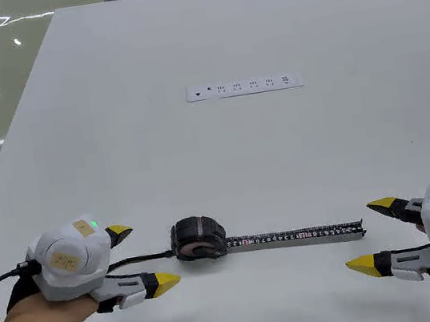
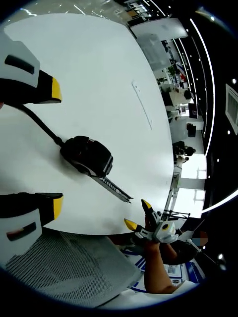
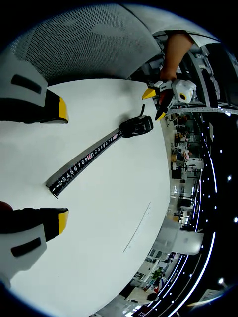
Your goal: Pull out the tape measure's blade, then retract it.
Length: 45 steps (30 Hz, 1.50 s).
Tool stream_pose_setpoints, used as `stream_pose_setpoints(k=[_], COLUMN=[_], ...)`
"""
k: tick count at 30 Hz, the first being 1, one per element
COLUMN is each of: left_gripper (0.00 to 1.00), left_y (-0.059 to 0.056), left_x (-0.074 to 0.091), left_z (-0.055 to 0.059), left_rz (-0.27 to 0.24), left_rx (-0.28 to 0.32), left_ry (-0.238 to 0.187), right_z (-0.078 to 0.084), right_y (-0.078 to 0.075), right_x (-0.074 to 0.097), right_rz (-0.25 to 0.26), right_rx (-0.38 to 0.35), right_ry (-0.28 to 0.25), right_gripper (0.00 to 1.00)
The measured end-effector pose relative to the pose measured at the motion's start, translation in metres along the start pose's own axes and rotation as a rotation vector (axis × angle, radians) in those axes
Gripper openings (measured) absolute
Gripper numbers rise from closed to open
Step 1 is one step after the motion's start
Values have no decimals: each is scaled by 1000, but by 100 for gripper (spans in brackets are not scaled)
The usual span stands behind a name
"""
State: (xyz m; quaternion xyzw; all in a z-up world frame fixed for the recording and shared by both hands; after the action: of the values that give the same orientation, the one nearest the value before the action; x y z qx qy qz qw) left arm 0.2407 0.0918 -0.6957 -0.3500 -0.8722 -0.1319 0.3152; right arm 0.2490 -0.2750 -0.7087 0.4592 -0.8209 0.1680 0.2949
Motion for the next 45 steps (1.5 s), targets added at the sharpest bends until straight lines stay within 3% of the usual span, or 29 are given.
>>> stream_pose_setpoints(k=[17, 26, 45], left_gripper=[77, 80, 83], left_y=[-5, -2, -10], left_x=[19, 26, 31], left_z=[14, 24, 42], left_rz=[-31, -49, -77], left_rx=[79, 123, 174], left_ry=[-45, -72, -91], right_z=[-4, 0, 6], right_y=[14, 19, 28], right_x=[4, 6, 13], right_rz=[20, 27, 67], right_rx=[-71, -79, -120], right_ry=[-61, -58, -87], right_gripper=[77, 80, 85])
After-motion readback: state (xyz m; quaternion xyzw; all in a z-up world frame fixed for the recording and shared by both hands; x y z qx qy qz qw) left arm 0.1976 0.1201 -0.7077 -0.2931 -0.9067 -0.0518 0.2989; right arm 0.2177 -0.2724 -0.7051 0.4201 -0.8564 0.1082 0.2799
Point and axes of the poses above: the centre of the closed fingertips' face, and the gripper's own axes: x roughly backward along the fingers, y roughly to its left, z roughly out of its underside, the point moved 5 cm from there along x, roughly backward along the fingers, and after that the axes turned 3 degrees about -z, right-handed, at the moved point
